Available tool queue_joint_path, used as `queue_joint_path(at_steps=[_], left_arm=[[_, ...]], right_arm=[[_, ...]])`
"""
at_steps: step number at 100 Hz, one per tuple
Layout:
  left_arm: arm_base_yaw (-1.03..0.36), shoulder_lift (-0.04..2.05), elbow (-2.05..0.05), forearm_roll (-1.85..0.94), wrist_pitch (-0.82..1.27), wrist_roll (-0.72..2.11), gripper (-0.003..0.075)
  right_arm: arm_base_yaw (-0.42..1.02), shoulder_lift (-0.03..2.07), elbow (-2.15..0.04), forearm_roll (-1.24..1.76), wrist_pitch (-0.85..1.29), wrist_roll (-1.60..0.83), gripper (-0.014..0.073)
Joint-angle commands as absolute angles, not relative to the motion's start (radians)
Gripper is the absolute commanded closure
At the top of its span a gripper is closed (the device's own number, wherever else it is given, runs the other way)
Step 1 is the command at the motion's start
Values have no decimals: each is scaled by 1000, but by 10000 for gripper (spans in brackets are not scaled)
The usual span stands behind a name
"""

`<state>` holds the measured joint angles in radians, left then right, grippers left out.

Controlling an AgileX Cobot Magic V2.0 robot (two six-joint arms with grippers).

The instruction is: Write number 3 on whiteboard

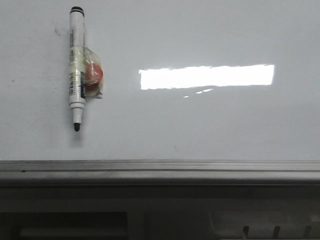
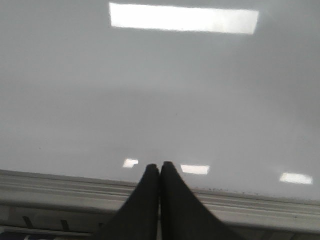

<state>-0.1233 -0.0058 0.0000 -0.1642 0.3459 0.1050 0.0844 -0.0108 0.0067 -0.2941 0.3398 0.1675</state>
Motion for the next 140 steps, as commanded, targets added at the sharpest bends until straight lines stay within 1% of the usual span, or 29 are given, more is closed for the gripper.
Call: queue_joint_path(at_steps=[1, 84, 105, 116, 126, 134, 140], left_arm=[[-120, -27, 11, -180, 295, 95, 741], [-120, -27, 11, -180, 295, 95, 741], [-120, -27, 11, -180, 295, 95, 741], [-120, -27, 11, -180, 295, 95, 741], [-120, -27, 11, -180, 293, 95, 741], [-120, -27, 11, -180, 293, 95, 741], [-120, -27, 11, -180, 293, 95, 741]], right_arm=[[77, -25, 38, -298, 325, 162, 636], [77, -25, 38, -315, 327, 162, 636], [77, -25, 38, -385, 305, 162, 636], [77, -25, 38, -418, 207, 162, 636], [77, -25, 38, -405, 11, 162, 636], [77, -25, 38, -331, -155, 164, 636], [77, -25, 38, -252, -215, 170, 636]])
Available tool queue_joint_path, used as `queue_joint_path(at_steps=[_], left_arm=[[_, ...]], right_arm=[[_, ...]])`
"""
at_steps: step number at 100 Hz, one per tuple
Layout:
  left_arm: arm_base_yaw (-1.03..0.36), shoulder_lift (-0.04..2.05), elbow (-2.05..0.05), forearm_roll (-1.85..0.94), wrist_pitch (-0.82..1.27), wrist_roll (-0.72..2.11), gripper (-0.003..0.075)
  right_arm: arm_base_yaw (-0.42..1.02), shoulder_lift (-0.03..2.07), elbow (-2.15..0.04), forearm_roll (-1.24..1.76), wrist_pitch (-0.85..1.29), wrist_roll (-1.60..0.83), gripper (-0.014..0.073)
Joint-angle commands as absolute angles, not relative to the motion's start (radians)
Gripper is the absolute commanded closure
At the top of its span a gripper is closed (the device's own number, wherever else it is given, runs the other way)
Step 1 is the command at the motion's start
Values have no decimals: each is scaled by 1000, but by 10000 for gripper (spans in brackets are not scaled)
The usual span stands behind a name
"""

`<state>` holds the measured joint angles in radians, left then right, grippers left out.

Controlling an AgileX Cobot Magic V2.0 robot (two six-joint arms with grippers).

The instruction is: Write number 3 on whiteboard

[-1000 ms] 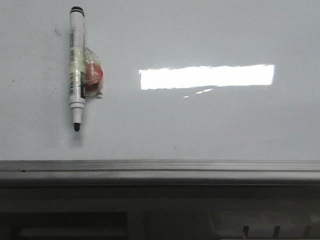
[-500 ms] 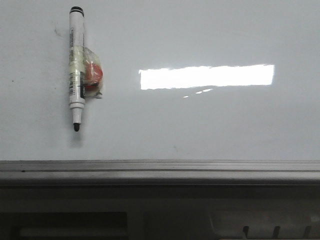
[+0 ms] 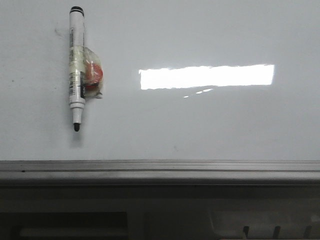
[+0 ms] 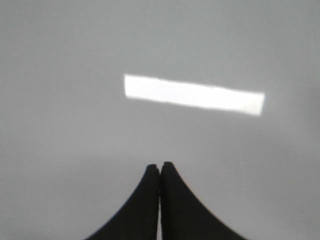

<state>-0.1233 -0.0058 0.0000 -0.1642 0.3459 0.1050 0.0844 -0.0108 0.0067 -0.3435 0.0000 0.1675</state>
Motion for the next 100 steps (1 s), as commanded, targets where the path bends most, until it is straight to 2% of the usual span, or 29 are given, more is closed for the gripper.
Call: queue_joint_path(at_steps=[1, 12, 20, 34, 46, 59, 66, 72, 79, 88, 94, 100], left_arm=[[-120, -27, 11, -180, 293, 95, 741], [-120, -27, 11, -215, 255, 95, 741], [-120, -27, 11, -504, 151, 95, 741], [-120, -27, 11, -993, -10, 95, 741], [-120, -27, 11, -1223, -37, 95, 741], [-120, -25, -65, -1180, 53, 132, 741], [-120, 12, -168, -986, 181, 245, 740], [-120, 86, -261, -746, 329, 291, 734], [-120, 203, -373, -532, 492, 291, 653], [-120, 365, -488, -445, 639, 291, 436], [-120, 470, -539, -505, 692, 291, 300], [-120, 555, -567, -603, 739, 302, 242]], right_arm=[[77, -25, 38, -243, -217, 173, 636], [77, -25, 38, -98, -170, 250, 636], [77, -25, 38, 14, -105, 267, 636], [77, -25, 34, 45, -112, 284, 636], [77, -25, -8, 63, -109, 284, 636], [81, 25, -131, 63, 32, 284, 620], [83, 92, -219, 63, 124, 281, 561], [90, 157, -300, 63, 184, 263, 476], [105, 249, -389, 63, 254, 208, 361], [134, 365, -505, 63, 371, 149, 246], [157, 433, -562, 63, 437, 132, 220], [181, 474, -602, 63, 465, 132, 225]])
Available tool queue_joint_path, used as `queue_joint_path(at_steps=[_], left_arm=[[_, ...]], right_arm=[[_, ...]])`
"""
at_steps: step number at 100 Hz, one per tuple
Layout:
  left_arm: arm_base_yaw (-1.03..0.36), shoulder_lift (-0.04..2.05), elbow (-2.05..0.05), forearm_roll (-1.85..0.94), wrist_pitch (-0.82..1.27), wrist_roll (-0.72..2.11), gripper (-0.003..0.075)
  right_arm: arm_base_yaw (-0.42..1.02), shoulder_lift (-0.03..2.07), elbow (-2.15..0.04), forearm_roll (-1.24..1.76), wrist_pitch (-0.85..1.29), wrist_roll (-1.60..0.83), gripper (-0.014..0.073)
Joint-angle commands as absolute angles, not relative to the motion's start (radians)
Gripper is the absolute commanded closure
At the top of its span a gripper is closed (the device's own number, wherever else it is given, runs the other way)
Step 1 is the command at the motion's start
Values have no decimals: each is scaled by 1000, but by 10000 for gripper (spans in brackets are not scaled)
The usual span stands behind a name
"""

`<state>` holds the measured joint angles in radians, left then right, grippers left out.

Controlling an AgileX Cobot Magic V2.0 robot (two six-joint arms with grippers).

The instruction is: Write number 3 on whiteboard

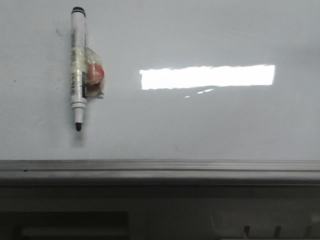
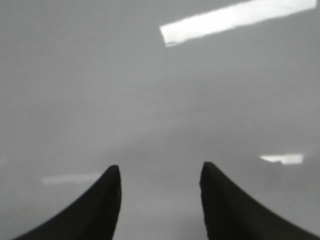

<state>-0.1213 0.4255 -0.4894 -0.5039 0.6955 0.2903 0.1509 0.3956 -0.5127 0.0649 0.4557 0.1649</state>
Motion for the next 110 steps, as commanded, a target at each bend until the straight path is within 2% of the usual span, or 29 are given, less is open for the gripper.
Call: queue_joint_path(at_steps=[1, 11, 23, 42, 63, 89, 98, 103, 110], left_arm=[[-120, 566, -573, -618, 745, 308, 238], [-134, 706, -589, -818, 814, 454, 272], [-186, 813, -589, -931, 788, 510, 300], [-330, 897, -594, -948, 623, 513, 300], [-493, 995, -629, -956, 449, 488, 300], [-544, 1141, -668, -956, 377, 467, 314], [-544, 1181, -679, -952, 374, 467, 434], [-544, 1197, -680, -950, 372, 467, 539], [-544, 1205, -682, -945, 365, 469, 724]], right_arm=[[184, 484, -609, 63, 467, 132, 225], [233, 533, -626, 63, 439, 132, 225], [295, 562, -626, 63, 388, 132, 225], [357, 571, -626, 63, 370, 132, 225], [360, 571, -626, 63, 369, 132, 225], [360, 571, -626, 63, 365, 132, 225], [360, 571, -626, 63, 365, 132, 225], [360, 571, -626, 64, 365, 132, 225], [360, 571, -626, 72, 365, 132, 225]])
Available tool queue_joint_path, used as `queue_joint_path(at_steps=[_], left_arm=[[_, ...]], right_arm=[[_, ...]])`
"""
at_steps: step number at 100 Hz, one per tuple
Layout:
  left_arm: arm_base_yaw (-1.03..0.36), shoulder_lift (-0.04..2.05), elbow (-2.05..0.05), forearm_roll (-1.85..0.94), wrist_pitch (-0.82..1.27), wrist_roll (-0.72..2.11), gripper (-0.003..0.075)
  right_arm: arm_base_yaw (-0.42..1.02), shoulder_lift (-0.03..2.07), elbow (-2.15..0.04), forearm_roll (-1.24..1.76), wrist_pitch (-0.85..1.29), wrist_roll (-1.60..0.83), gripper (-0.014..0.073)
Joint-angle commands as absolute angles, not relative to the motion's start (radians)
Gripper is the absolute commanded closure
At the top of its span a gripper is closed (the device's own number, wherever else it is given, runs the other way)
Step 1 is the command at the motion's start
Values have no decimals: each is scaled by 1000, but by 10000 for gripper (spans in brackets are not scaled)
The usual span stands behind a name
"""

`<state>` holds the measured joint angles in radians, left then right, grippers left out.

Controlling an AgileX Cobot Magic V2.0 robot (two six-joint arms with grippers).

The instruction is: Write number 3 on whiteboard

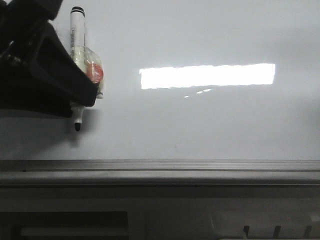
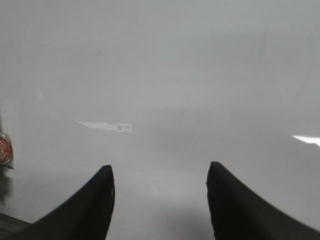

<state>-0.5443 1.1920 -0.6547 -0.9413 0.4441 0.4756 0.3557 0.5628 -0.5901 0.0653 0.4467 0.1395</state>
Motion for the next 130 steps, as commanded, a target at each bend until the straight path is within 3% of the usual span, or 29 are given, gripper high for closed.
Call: queue_joint_path(at_steps=[1, 15, 29, 47, 73, 119, 130], left_arm=[[-544, 1205, -682, -945, 364, 471, 740], [-544, 1173, -713, -940, 375, 511, 741], [-592, 1098, -821, -936, 550, 871, 741], [-679, 1043, -944, -773, 768, 1274, 741], [-692, 1041, -966, -730, 764, 1290, 741], [-692, 1041, -966, -737, 842, 1288, 741], [-692, 1041, -966, -737, 837, 1282, 741]], right_arm=[[360, 571, -626, 75, 365, 132, 225], [360, 571, -626, 91, 353, 132, 225], [412, 573, -675, 99, 355, 60, 225], [678, 663, -814, 158, 435, -327, 225], [1002, 906, -953, 114, 455, -358, 225], [1017, 1060, -1012, 117, 298, -358, 235], [1017, 1060, -1012, 119, 320, -358, 399]])
